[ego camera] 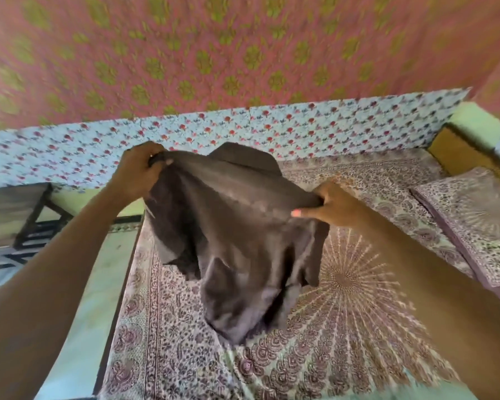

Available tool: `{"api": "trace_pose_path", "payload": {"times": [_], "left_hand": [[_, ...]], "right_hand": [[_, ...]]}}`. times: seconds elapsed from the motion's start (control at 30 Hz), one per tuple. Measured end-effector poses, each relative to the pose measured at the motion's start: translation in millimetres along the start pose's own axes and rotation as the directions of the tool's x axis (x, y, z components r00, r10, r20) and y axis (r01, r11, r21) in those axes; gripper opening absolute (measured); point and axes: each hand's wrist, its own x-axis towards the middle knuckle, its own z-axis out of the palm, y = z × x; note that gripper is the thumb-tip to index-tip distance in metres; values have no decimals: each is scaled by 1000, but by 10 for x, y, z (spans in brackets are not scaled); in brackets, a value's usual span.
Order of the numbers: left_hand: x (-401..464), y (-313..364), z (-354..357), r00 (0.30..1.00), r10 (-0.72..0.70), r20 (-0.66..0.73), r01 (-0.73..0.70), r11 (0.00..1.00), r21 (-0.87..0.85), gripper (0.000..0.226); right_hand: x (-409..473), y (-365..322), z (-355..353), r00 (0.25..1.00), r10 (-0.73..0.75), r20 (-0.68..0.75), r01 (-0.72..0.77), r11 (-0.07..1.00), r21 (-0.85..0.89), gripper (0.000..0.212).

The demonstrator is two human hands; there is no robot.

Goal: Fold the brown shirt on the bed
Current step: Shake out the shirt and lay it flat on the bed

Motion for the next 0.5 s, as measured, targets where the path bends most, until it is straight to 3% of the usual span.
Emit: {"api": "trace_pose_path", "payload": {"times": [0.07,0.13,0.23,0.27,0.4,0.5], "left_hand": [[42,-68,-10,999,10,31,-10,1000,-10,13],[67,-63,-14,992,50,114,-50,999,-3,20],[127,-111,18,976,117,185,-124,992,30,21],[144,-138,13,976,127,179,-133,991,24,16],[157,-152,-15,997,8,73,0,994,-106,14],[173,99,6,998,3,57,3,994,-106,6]], "right_hand": [[40,16,-101,1000,-8,-10,7,992,-124,42],[86,24,-235,975,23,-219,-52,990,-127,49],[102,69,-421,839,91,-537,-141,989,-52,51],[108,104,-470,821,104,-562,-159,986,-49,53],[60,230,-590,898,16,-440,-80,989,-128,49],[18,376,-757,837,-30,-547,-87,979,-186,39]]}}
